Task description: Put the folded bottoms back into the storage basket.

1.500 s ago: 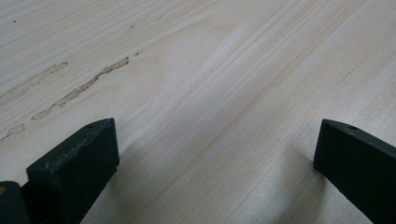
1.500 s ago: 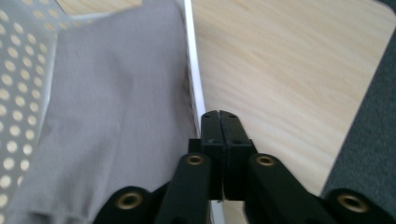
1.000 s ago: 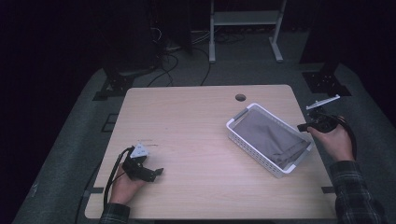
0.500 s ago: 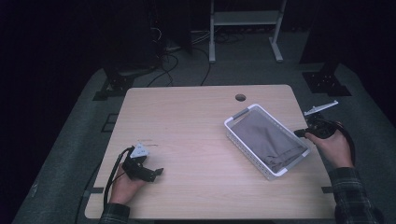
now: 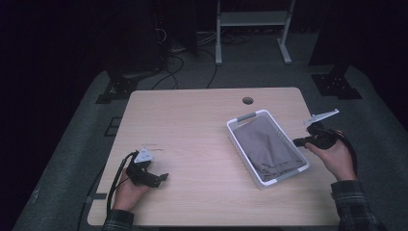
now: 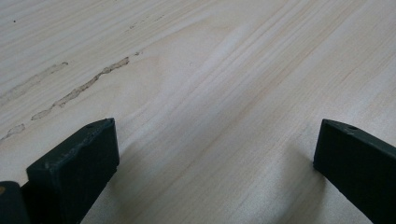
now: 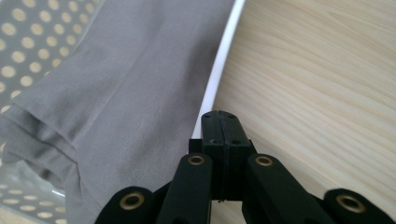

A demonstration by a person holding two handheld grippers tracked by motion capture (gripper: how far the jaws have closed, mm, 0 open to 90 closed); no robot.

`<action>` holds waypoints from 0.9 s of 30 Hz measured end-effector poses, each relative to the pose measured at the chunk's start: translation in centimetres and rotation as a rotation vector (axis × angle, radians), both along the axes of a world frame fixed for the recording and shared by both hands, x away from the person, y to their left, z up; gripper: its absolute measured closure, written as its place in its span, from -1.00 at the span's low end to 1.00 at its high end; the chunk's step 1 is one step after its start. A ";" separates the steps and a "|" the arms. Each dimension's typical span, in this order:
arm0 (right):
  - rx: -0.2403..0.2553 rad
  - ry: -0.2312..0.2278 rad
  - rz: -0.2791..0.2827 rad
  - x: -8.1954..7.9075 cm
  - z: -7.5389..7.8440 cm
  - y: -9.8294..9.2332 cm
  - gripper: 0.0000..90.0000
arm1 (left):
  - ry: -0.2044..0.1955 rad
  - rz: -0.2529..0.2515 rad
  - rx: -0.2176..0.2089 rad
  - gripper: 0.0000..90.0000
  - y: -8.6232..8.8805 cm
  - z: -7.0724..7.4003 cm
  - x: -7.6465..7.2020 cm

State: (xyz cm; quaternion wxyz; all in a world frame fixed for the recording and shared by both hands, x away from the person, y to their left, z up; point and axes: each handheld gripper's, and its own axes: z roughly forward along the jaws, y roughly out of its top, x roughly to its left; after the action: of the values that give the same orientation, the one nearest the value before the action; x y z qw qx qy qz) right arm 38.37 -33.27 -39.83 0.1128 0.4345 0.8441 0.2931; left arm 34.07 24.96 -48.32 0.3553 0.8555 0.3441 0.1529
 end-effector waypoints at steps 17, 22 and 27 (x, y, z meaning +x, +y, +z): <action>0.020 -0.023 0.069 -1.7 -0.1 3.4 0.99 | -0.001 0.001 -0.003 -1.00 0.0 0.0 0.0; 0.017 -0.025 0.097 -2.1 -0.1 4.6 0.99 | -0.001 0.001 -0.003 -1.00 0.0 0.0 0.0; 0.014 -0.028 0.130 -2.4 0.0 5.7 0.99 | -0.001 0.001 -0.002 -1.00 0.0 0.0 0.0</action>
State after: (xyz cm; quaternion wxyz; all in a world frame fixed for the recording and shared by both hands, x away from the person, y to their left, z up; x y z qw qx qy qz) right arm 36.01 -27.60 -39.87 0.1022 0.3754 0.8669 0.3115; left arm 34.07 24.95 -48.33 0.3564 0.8548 0.3446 0.1532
